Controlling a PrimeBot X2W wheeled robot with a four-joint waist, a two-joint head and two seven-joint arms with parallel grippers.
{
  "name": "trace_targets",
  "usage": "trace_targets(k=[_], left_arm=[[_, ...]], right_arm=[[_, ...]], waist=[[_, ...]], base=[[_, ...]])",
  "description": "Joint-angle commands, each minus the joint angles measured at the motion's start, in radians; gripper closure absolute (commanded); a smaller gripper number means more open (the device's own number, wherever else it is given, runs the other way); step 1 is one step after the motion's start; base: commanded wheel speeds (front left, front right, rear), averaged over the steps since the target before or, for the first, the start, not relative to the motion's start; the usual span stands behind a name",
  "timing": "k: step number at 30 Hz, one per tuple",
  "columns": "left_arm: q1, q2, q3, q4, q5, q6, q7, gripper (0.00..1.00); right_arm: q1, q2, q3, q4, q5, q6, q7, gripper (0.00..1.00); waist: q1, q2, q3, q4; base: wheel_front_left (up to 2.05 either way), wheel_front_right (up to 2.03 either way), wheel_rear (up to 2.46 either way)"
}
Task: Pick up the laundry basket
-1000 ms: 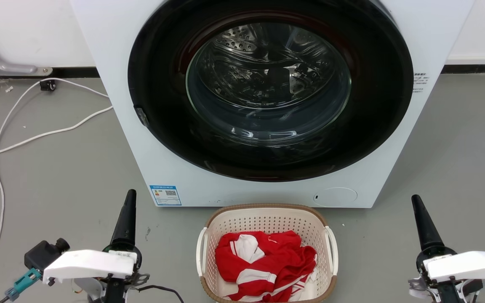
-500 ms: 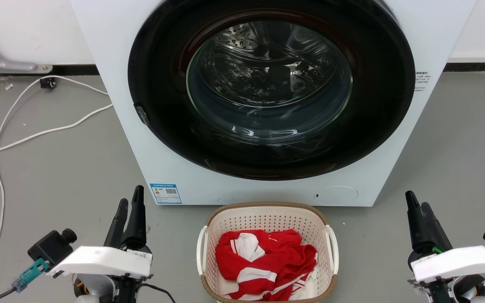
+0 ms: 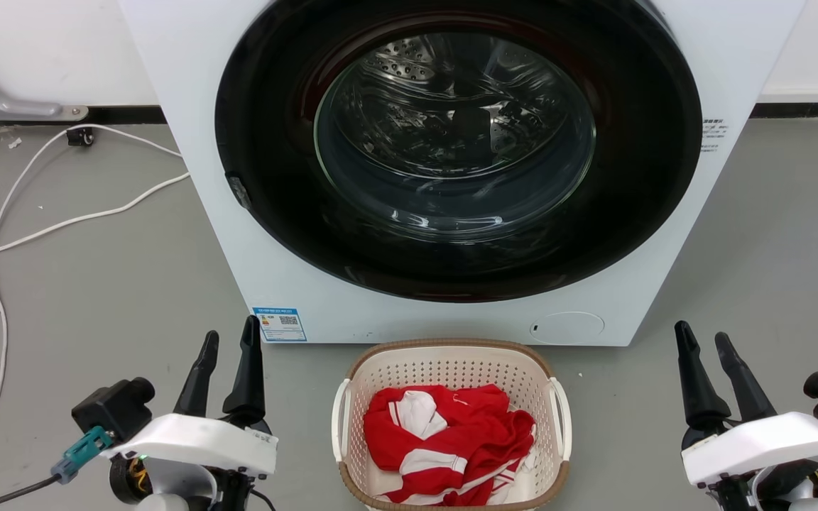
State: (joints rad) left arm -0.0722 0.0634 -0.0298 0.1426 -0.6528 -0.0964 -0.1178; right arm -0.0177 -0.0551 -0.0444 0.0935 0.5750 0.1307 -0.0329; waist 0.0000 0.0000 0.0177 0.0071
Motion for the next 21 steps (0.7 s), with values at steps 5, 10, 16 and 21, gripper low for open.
trace_targets(k=[5,10,16,21], left_arm=[[-0.029,0.016,-0.017,0.001,0.087,0.010,-0.020,0.00],[-0.032,0.021,-0.028,0.008,0.146,0.018,-0.032,0.00],[-0.039,0.032,-0.046,0.015,0.216,0.025,-0.047,0.00],[-0.043,0.037,-0.058,0.020,0.267,0.030,-0.059,0.00]], right_arm=[[0.009,0.002,0.001,-0.032,-0.084,0.000,0.007,0.00],[0.016,0.002,0.000,-0.045,-0.142,0.000,0.013,0.00],[0.026,0.003,-0.001,-0.057,-0.211,0.000,0.012,0.00],[0.032,0.003,-0.001,-0.064,-0.264,0.000,0.014,0.00]], waist=[[0.0000,0.0000,0.000,0.000],[0.0000,0.0000,0.000,0.000],[0.0000,0.0000,0.002,0.000],[0.0000,0.0000,0.001,0.001]], base=[[0.00,0.00,0.00],[0.00,0.00,0.00],[0.00,0.00,0.00],[0.00,0.00,0.00]])
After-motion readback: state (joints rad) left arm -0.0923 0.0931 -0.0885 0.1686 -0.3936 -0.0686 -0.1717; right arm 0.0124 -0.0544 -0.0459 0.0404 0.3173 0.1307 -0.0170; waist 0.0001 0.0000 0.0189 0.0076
